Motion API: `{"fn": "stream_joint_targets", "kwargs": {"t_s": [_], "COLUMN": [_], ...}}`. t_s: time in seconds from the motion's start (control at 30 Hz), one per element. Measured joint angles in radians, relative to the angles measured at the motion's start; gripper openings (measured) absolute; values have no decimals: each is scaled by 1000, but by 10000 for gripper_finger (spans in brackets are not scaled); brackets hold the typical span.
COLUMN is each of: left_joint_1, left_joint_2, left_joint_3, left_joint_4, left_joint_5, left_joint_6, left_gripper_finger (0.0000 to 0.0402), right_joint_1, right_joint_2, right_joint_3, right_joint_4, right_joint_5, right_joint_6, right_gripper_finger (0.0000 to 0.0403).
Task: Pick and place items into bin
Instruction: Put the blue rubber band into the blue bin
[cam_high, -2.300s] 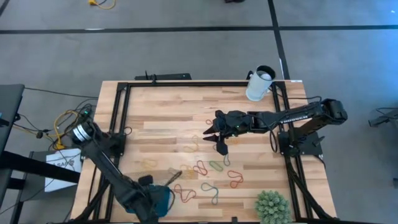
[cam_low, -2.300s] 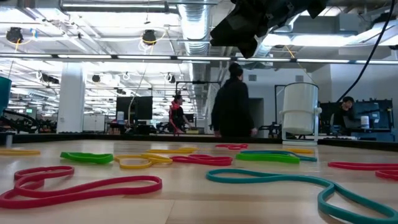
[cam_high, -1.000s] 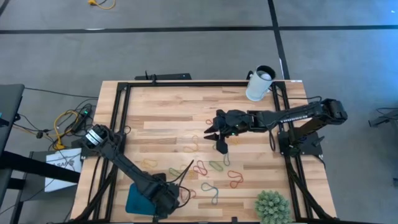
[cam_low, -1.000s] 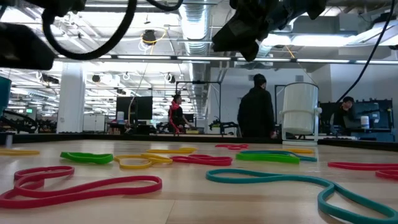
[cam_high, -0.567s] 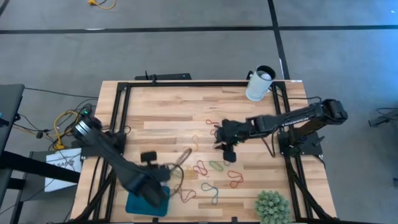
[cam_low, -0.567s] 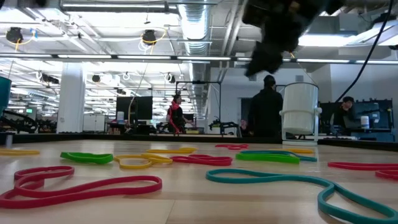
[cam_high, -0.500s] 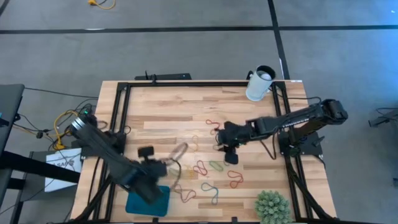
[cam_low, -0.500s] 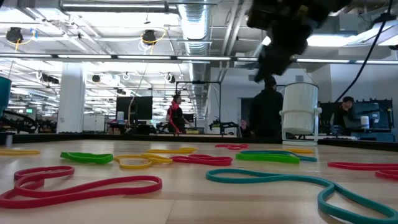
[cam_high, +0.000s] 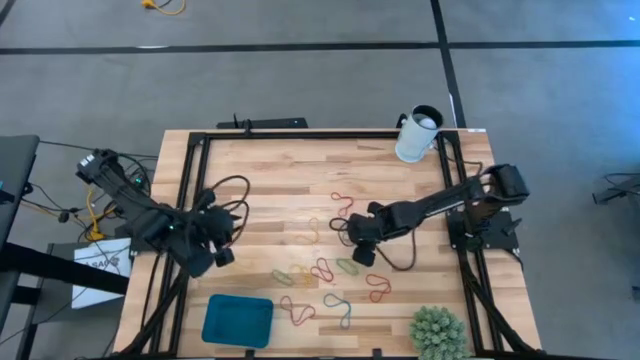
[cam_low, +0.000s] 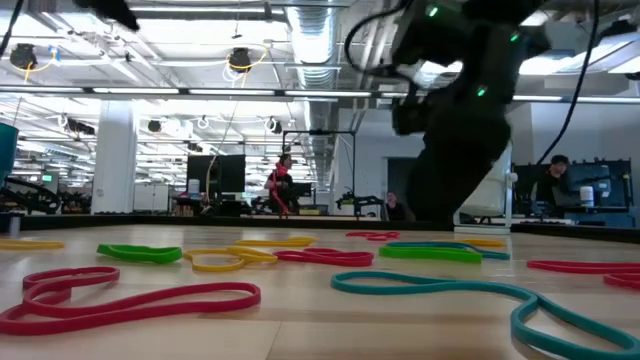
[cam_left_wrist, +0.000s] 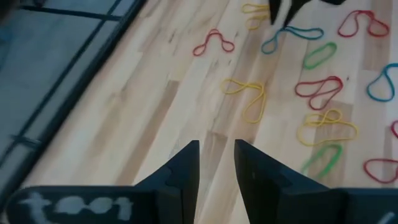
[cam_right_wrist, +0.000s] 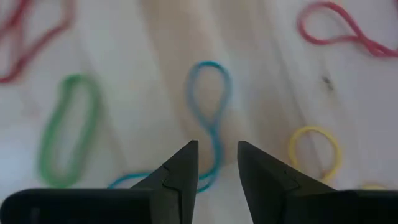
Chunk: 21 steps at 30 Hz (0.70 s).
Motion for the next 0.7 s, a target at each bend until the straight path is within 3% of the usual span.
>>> {"fn": "stream_joint_targets", "kwargs": {"t_s": [0.27,0.47,0.7], "left_joint_1": [9,9,9], "left_joint_2": [-219,-298,-309], "left_joint_3": [-258,-291,-292], "left_joint_4": [143,147,149], "left_joint_5": [8,2,-26], "left_joint_6": [-10,0,39], "left_gripper_finger": [91,91,91], "right_joint_1": [-34,-18,-16], "right_joint_2": [46,39,125], "right_joint_3": [30,31,37], "right_joint_4": [-24,-48,-54], "right_joint_5": [-66,-90,-81], "right_joint_6": [2,27,27], "right_gripper_finger": [107,107,107]}}
